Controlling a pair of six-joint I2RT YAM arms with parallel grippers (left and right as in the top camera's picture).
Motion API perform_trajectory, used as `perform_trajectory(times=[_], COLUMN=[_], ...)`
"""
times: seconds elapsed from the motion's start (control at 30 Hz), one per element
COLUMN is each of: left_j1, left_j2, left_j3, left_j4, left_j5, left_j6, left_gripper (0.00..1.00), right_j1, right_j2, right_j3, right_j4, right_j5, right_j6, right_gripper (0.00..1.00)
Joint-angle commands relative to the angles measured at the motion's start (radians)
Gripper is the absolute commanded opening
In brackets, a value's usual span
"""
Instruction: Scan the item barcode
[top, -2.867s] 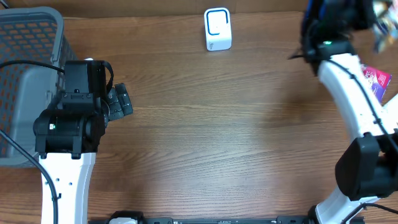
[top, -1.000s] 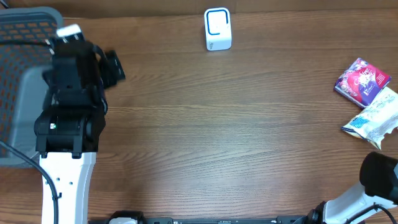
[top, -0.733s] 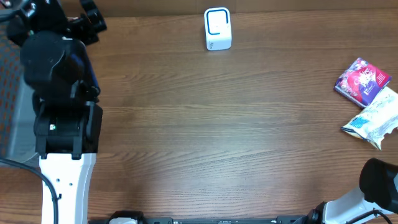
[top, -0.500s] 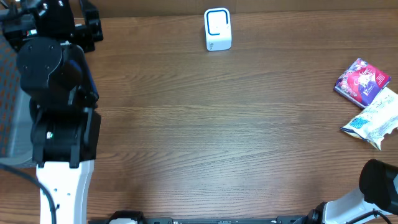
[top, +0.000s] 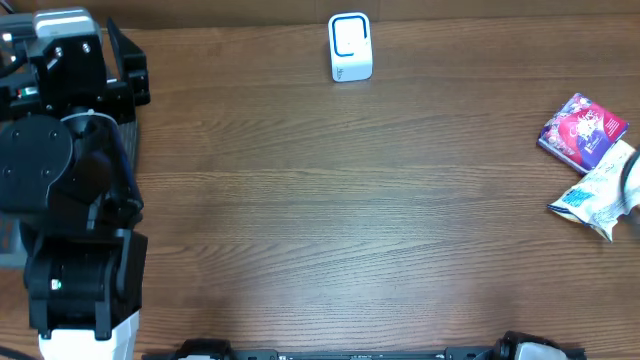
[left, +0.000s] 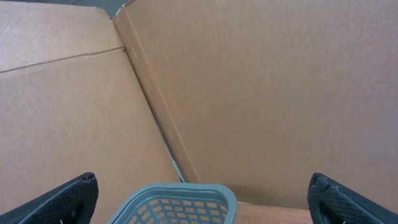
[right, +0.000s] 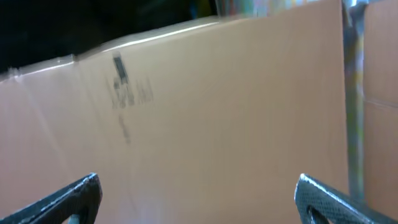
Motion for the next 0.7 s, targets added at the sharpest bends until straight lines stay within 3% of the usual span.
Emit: perform_trajectory(times=[0.0, 0.27, 0.43, 0.67], left_j1=[0.004, 0.005, 0.006, 0.077], left_j2=[-0.048, -0.244, -0.419, -0.658], left_j3=[0.006, -0.070, -0.177, -0.315], left_j4=[-0.030, -0.037, 0.000, 0.034], left_j5=[0.098, 0.239, 0.344, 0.357], left_j6=[-0.012, -0.012, -0.008, -0.008], left_gripper=[1.00, 1.00, 1.00, 1.00], right_j1=[0.010, 0.010, 0.010, 0.011], right_j2=[-0.185, -0.625, -0.764, -0.822], right_j3=[-0.297, -0.780, -0.825, -0.825], right_j4=[0.013, 0.143, 0.134, 0.056], right_j5=[0.017, 0.030, -0.034, -0.200], right_j6=[-0.051, -0.051, -0.051, -0.019], right_gripper=[1.00, 1.00, 1.00, 1.00])
